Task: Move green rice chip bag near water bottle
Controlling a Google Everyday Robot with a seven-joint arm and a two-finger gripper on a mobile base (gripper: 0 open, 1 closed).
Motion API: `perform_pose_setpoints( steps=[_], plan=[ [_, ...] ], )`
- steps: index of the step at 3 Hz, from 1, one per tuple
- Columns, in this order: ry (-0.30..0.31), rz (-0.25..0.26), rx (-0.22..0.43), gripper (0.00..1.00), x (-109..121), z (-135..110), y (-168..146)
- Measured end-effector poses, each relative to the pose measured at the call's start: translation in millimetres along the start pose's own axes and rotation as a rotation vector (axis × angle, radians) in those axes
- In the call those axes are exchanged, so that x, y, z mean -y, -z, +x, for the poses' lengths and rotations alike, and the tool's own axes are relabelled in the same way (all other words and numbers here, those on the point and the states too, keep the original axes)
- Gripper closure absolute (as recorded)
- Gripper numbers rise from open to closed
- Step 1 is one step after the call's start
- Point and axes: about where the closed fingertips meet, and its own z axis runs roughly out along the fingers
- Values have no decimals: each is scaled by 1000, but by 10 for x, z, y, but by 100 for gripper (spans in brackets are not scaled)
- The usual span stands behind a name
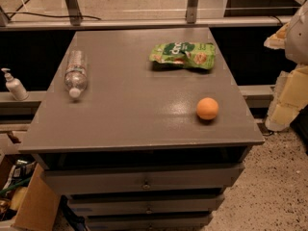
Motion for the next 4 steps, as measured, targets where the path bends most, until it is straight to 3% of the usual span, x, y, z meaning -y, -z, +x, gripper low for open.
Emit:
perform_pose_setpoints(
  steps=[1, 2, 3, 4],
  plan=[
    [0, 0, 0, 0, 0, 0, 0],
    [25, 27, 44, 0, 193, 2, -94],
    [28, 49, 138, 0, 569, 57, -295],
    [20, 38, 250, 0, 980, 3, -559]
  ],
)
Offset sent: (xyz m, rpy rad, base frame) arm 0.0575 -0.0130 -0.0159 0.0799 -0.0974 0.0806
